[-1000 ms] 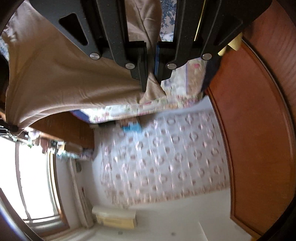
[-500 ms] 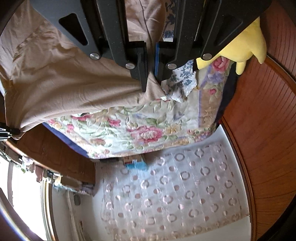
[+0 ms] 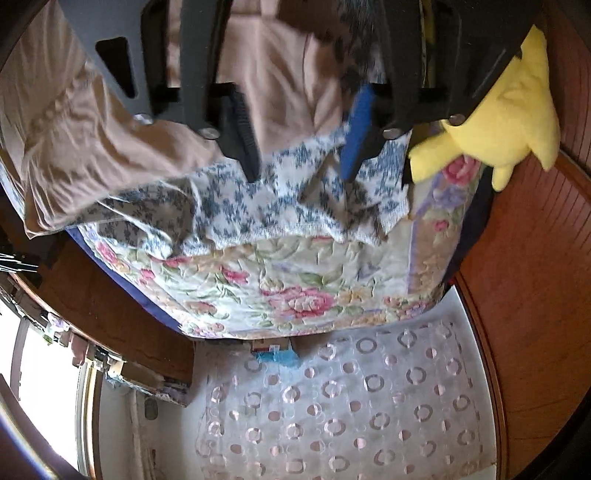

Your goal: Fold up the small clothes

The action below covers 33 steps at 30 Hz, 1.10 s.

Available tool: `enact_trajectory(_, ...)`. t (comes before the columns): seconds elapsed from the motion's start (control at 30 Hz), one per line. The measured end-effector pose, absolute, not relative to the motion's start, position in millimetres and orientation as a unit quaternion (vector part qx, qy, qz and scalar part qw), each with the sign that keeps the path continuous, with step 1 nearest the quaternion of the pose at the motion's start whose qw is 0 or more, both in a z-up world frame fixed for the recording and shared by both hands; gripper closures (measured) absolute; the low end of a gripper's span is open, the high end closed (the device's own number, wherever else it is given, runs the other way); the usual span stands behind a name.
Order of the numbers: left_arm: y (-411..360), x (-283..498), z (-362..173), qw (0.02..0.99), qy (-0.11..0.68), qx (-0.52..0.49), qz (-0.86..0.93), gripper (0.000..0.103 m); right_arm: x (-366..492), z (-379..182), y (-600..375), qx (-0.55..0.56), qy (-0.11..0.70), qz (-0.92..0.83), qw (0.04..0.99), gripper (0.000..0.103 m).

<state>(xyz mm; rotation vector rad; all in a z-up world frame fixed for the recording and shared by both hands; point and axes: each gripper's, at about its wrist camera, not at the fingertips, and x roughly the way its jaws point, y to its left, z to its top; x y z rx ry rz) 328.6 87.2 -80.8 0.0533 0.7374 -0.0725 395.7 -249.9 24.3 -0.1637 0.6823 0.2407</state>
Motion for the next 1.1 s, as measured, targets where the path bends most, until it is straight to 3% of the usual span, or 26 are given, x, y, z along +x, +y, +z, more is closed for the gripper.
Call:
enact_trajectory(0.03, 89.7, 323.5, -82.9, 0.931, 0.362, 0.021, -0.038, 0.032, 389.4, 20.7, -254.4, -0.070, 0.334, 0.121, 0.932, 0.064)
enact_trajectory(0.1, 94.6, 313.7, -86.3, 0.931, 0.363, 0.011, -0.040, 0.029, 373.9, 11.2, -261.9, -0.054, 0.336, 0.129, 0.931, 0.064)
enact_trajectory(0.33, 101.6, 292.7, -97.8, 0.929, 0.371, -0.002, -0.018, 0.028, 339.4, -11.6, -281.6, -0.021, 0.370, 0.114, 0.922, 0.064)
enact_trajectory(0.8, 105.1, 293.1, -113.4, 0.921, 0.388, -0.015, -0.013, 0.029, 348.3, -12.5, -286.7, 0.011, 0.395, 0.083, 0.915, 0.064)
enact_trajectory(0.87, 106.8, 295.1, -114.3, 0.920, 0.391, -0.023, -0.017, 0.031, 354.2, -15.4, -284.9, 0.009, 0.394, 0.087, 0.915, 0.064)
enact_trajectory(1.07, 105.8, 303.5, -119.5, 0.911, 0.411, -0.033, -0.028, 0.054, 364.7, -25.5, -284.0, 0.007, 0.396, 0.093, 0.913, 0.064)
enact_trajectory(1.1, 104.7, 303.9, -120.6, 0.910, 0.412, -0.031, -0.031, 0.062, 365.5, -25.8, -283.7, 0.004, 0.396, 0.093, 0.913, 0.064)
